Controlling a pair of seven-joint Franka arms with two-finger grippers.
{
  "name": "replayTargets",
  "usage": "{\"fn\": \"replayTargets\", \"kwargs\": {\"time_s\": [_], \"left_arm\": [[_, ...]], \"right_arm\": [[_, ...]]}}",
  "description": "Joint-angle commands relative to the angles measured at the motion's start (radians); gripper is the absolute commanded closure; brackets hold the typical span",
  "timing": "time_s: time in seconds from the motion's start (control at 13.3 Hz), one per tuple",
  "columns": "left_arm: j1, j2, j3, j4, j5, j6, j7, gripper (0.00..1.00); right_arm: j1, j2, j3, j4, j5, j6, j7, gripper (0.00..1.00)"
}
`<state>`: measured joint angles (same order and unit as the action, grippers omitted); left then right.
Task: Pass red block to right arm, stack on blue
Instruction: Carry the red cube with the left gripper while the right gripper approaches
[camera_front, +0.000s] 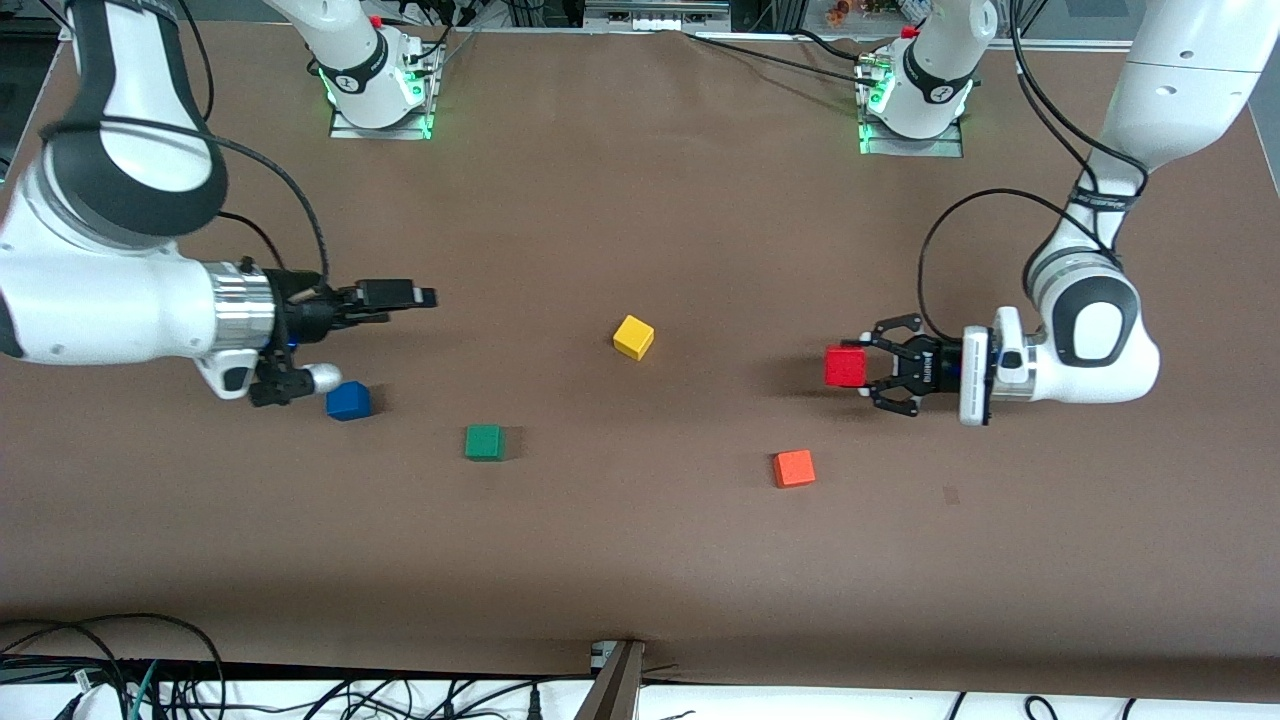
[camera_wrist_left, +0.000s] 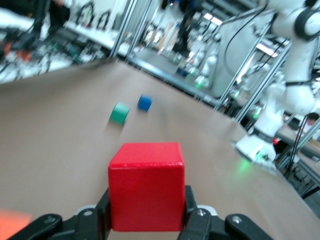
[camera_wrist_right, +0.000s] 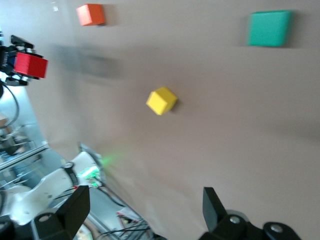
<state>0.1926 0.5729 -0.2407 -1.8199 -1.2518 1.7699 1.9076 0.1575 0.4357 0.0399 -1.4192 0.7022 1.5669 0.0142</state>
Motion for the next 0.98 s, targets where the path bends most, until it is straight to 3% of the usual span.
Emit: {"fn": "replayTargets", "kwargs": {"time_s": [0.0, 0.15, 0.53, 0.9], "left_arm": [[-0.06, 0.018, -0.032, 0.079, -0.105, 0.006, 0.042, 0.83], [-0.134, 0.015, -0.032, 0.096, -0.165, 0.093, 0.047, 0.83], [-0.284, 0.012, -0.034, 0.1, -0.406, 0.271, 0.162, 0.85], [-0.372, 0.019, -0.034, 0.091, -0.562, 0.327, 0.229, 0.86]], "right_arm": [[0.042, 0.006, 0.0, -0.081, 0.156, 0.102, 0.004, 0.0], [0.062, 0.044, 0.0, -0.096, 0.305, 0.128, 0.001, 0.0], [0.096, 0.07, 0.0, -0.142, 0.48, 0.182, -0.031, 0.0], [0.122, 0.078, 0.0, -0.207, 0.68, 0.232, -0.171, 0.0]]}}
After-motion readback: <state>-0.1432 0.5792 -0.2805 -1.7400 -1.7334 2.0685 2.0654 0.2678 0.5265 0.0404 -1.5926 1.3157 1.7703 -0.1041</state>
